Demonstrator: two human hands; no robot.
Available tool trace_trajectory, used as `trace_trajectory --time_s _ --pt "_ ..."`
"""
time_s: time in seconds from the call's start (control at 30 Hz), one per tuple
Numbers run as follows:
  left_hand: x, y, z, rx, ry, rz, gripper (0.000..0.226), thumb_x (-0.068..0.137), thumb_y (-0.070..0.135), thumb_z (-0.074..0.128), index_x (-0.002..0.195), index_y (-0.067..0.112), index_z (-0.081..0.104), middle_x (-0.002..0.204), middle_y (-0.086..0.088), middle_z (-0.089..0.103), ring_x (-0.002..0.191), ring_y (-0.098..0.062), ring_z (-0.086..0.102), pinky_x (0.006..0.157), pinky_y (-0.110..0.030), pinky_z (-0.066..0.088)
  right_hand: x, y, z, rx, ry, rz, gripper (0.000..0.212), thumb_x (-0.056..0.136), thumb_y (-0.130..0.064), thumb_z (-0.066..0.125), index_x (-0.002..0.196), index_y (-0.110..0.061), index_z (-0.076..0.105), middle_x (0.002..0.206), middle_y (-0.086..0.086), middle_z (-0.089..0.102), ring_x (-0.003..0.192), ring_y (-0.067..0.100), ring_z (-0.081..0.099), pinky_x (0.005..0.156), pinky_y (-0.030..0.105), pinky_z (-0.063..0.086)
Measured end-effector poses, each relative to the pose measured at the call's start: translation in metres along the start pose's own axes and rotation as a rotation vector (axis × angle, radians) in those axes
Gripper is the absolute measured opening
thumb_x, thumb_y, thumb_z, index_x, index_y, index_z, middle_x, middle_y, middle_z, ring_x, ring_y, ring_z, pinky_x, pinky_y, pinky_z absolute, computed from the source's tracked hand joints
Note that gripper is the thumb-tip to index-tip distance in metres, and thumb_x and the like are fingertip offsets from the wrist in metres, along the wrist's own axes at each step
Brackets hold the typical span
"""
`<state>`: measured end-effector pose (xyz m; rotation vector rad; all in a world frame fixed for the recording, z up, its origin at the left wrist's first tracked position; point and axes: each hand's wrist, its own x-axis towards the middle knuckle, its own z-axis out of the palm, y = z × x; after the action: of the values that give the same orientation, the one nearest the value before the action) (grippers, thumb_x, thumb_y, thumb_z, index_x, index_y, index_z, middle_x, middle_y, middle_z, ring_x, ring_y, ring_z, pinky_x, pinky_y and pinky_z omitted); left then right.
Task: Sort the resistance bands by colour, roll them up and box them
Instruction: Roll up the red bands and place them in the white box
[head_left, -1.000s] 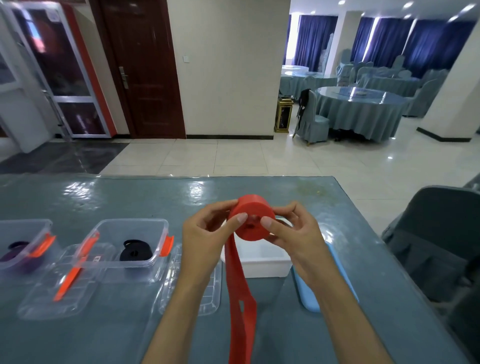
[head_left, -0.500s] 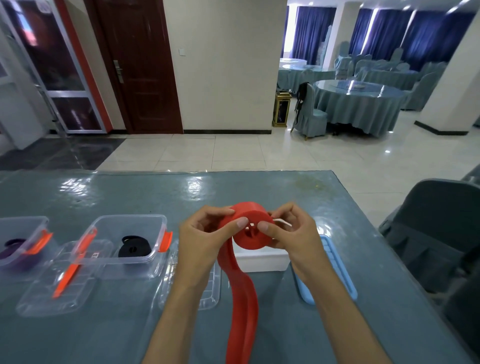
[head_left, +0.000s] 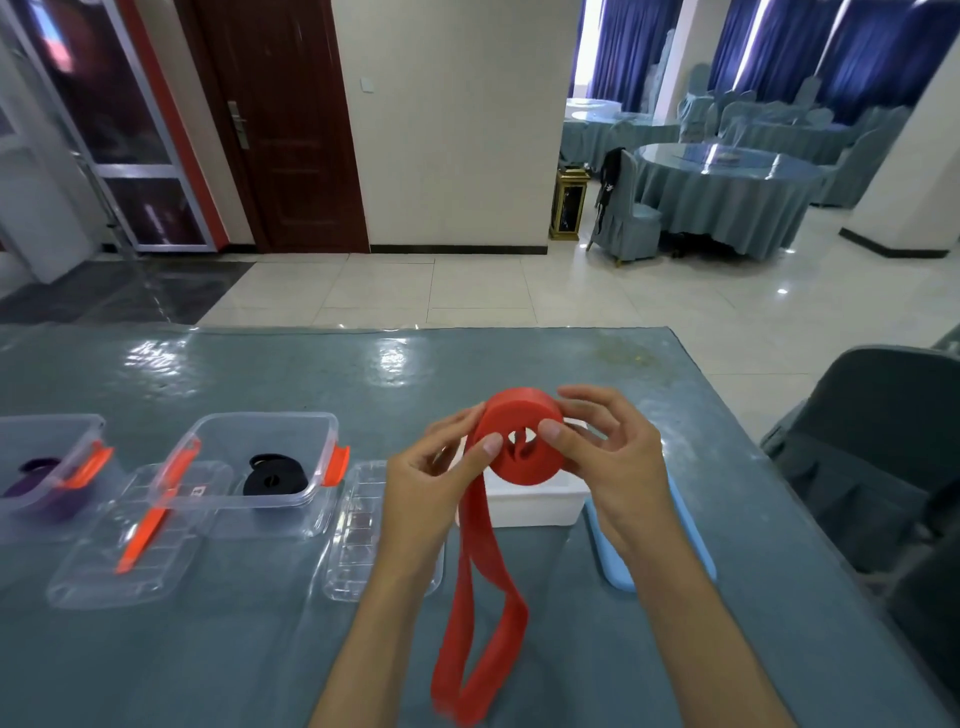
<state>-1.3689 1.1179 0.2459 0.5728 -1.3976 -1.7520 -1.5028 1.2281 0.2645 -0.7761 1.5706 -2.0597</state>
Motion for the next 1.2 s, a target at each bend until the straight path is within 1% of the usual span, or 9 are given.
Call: trace_trajectory --time_s 0.13,0.23,0.43,0.53,0.67,0.77,0.93,1.03,1.2 --pt "0.002 0.004 0.000 0.011 -0.034 -0.033 0.036 0.082 0.006 0.082 0.116 0.016 0.078 0.110 -0.003 0.080 0.107 -0.018 0.076 0.087 -0.019 0.057 -0.008 0.015 -0.004 0.082 -0.041 0.105 0.027 0.078 -0.015 0.080 0.097 -0.006 0.063 0.110 0.015 0.074 0.097 0.031 0.073 0.082 0.047 0.063" --pt "0.002 0.004 0.003 0.008 0.027 -0.021 0.034 0.077 0.004 0.087 0.109 0.012 0.079 0.101 -0.002 0.082 0.096 -0.016 0.078 0.079 -0.019 0.058 -0.009 0.018 -0.006 0.014 -0.060 0.152 0.037 0.074 -0.019 0.083 0.089 -0.003 0.052 0.102 0.019 0.072 0.094 0.033 0.072 0.077 0.048 0.063" --pt "-0.001 -0.008 0.003 0.055 -0.071 -0.005 0.042 0.083 0.004 0.083 0.124 0.014 0.075 0.116 0.001 0.079 0.113 -0.016 0.074 0.096 -0.025 0.057 -0.004 0.014 -0.007 0.016 0.010 0.034 0.035 0.074 -0.015 0.083 0.104 -0.011 0.066 0.106 0.012 0.073 0.091 0.024 0.073 0.077 0.048 0.063" --pt "-0.002 -0.009 -0.004 0.088 -0.055 0.043 0.040 0.082 0.005 0.084 0.119 0.018 0.077 0.110 0.001 0.080 0.107 -0.017 0.075 0.092 -0.027 0.059 -0.006 0.021 -0.011 0.073 -0.074 0.086 0.026 0.077 -0.014 0.081 0.091 -0.008 0.060 0.114 0.012 0.073 0.102 0.029 0.072 0.084 0.051 0.061" --pt "-0.005 -0.020 -0.001 0.050 -0.036 0.009 0.037 0.081 0.001 0.083 0.115 0.012 0.076 0.109 -0.005 0.080 0.105 -0.022 0.076 0.092 -0.033 0.060 0.005 0.017 -0.020 -0.021 -0.070 -0.014 0.028 0.073 -0.011 0.082 0.082 0.000 0.058 0.107 0.010 0.077 0.099 0.029 0.075 0.077 0.040 0.062" --pt "-0.004 -0.025 0.001 0.048 -0.071 -0.033 0.038 0.083 0.002 0.082 0.119 0.014 0.076 0.114 0.000 0.079 0.110 -0.017 0.074 0.094 -0.028 0.057 0.006 0.016 -0.021 -0.029 -0.019 -0.048 0.028 0.073 -0.015 0.083 0.096 -0.009 0.069 0.102 0.005 0.077 0.093 0.024 0.076 0.073 0.032 0.060" --pt "0.000 -0.018 -0.006 0.106 -0.067 0.023 0.039 0.080 0.004 0.085 0.116 0.015 0.077 0.108 0.000 0.081 0.104 -0.017 0.076 0.089 -0.027 0.060 -0.003 0.025 -0.030 -0.043 -0.132 0.052 0.037 0.080 -0.017 0.081 0.111 -0.007 0.065 0.112 0.016 0.073 0.101 0.033 0.073 0.087 0.045 0.060" --pt "-0.002 -0.018 -0.006 0.114 -0.039 0.030 0.037 0.076 0.006 0.088 0.110 0.014 0.078 0.102 -0.002 0.081 0.097 -0.020 0.077 0.085 -0.029 0.061 -0.002 0.016 -0.039 -0.111 -0.238 0.100 0.044 0.081 -0.014 0.082 0.121 -0.018 0.065 0.112 0.012 0.075 0.099 0.033 0.075 0.087 0.044 0.061" --pt "0.000 -0.022 -0.007 0.084 -0.084 -0.007 0.038 0.074 0.013 0.087 0.111 0.011 0.080 0.114 -0.001 0.079 0.112 -0.018 0.074 0.099 -0.031 0.058 -0.001 0.009 -0.040 -0.145 -0.283 0.058 0.047 0.079 -0.010 0.083 0.122 -0.025 0.073 0.112 0.009 0.074 0.098 0.035 0.075 0.079 0.041 0.063"
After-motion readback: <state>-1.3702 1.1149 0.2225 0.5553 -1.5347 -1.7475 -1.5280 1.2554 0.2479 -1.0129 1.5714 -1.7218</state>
